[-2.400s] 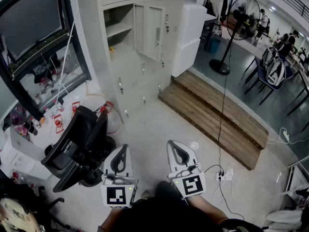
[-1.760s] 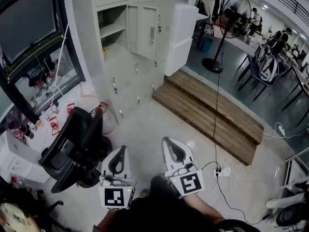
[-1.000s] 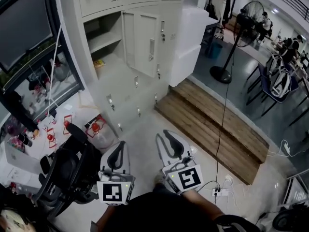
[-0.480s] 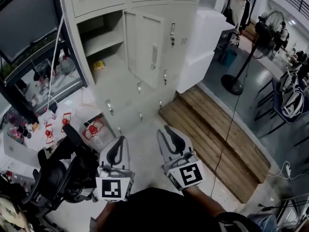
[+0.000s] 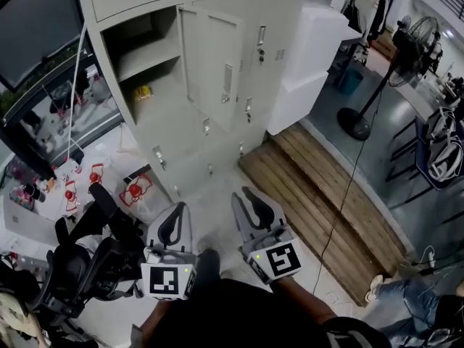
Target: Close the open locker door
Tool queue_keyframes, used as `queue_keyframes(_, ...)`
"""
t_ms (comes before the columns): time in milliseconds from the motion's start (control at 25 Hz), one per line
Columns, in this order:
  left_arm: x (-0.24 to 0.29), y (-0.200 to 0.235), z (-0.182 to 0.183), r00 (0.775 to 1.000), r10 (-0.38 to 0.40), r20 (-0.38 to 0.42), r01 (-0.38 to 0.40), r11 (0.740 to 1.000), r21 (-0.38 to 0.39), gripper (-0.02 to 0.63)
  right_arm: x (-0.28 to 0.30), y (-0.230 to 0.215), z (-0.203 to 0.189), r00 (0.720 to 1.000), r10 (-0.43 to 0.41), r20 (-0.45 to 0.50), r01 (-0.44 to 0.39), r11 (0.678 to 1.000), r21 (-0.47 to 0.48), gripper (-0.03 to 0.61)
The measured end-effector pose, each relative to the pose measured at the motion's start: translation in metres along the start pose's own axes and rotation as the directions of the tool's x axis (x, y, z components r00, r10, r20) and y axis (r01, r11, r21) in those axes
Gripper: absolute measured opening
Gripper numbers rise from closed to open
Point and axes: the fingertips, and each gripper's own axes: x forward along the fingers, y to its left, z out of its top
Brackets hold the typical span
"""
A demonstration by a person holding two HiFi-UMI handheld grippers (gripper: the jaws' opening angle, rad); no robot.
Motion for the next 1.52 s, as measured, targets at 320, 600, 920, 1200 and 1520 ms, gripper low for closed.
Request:
queue_keyframes(320, 0.057, 0.004, 0.003, 0.998, -0.043, 0.034, 0.043, 0.999, 0.018, 0.002, 0.029, -0.035, -0.007, 1.000, -0.026, 0.010, 0.026, 1.000, 0.003, 0.080)
queue_keyframes(600, 0.123, 0.020, 0.009, 0.999, -0.047, 0.027, 0.047, 0.999, -0.014, 0.002, 0.092, -0.071, -0.006, 1.000, 0.018, 0.023, -0.017, 1.000, -0.013, 0.080)
queue_keyframes(920, 0.182, 0.050, 0.018, 0.999, -0.012, 0.050, 0.014, 0.999, -0.032, 0.002, 0.154, -0.104, 0.001, 0.998, 0.051, 0.045, -0.050, 0.998, -0.031, 0.080)
queue_keyframes(1200, 0.210, 0.076, 0.010, 0.998, 0.041, 0.050, -0.040, 0.999, -0.021, 0.002, 0.195, -0.111, -0.004, 0.992, 0.113, 0.063, -0.111, 0.993, -0.038, 0.080)
queue_keyframes(1520, 0.192, 0.106, -0.003, 0.982, 0.186, 0.025, -0.184, 0.982, -0.052, 0.002, 0.227, -0.083, -0.020, 0.964, 0.261, 0.060, -0.260, 0.965, -0.022, 0.080)
